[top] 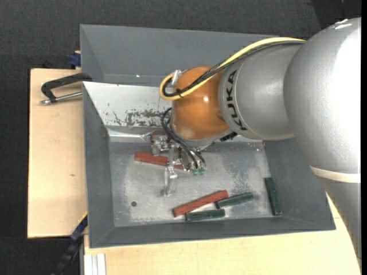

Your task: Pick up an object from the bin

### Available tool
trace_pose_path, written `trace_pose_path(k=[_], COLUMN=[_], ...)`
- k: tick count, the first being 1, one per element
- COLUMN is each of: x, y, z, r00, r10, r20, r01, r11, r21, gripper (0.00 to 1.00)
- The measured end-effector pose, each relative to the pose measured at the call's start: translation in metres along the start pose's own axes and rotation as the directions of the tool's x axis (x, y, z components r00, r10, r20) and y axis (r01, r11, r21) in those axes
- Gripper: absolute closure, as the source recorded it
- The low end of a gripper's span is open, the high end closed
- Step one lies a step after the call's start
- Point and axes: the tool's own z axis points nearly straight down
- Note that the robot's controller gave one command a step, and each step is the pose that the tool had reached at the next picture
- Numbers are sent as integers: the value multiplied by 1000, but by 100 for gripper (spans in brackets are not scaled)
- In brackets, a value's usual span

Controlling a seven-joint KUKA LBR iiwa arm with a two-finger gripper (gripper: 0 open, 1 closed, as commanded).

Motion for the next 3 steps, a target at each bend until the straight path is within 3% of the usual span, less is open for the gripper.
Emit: trace_pose_path(k=[1,2,3], x=[-35,-35,-35], y=[-11,-11,-31], z=[12,13,-144], r00=[974,974,980], r10=[225,226,199], r20=[0,0,3], r01=[-225,-226,-199], r11=[974,974,980], r21=[-2,-2,-1], gripper=[100,100,100])
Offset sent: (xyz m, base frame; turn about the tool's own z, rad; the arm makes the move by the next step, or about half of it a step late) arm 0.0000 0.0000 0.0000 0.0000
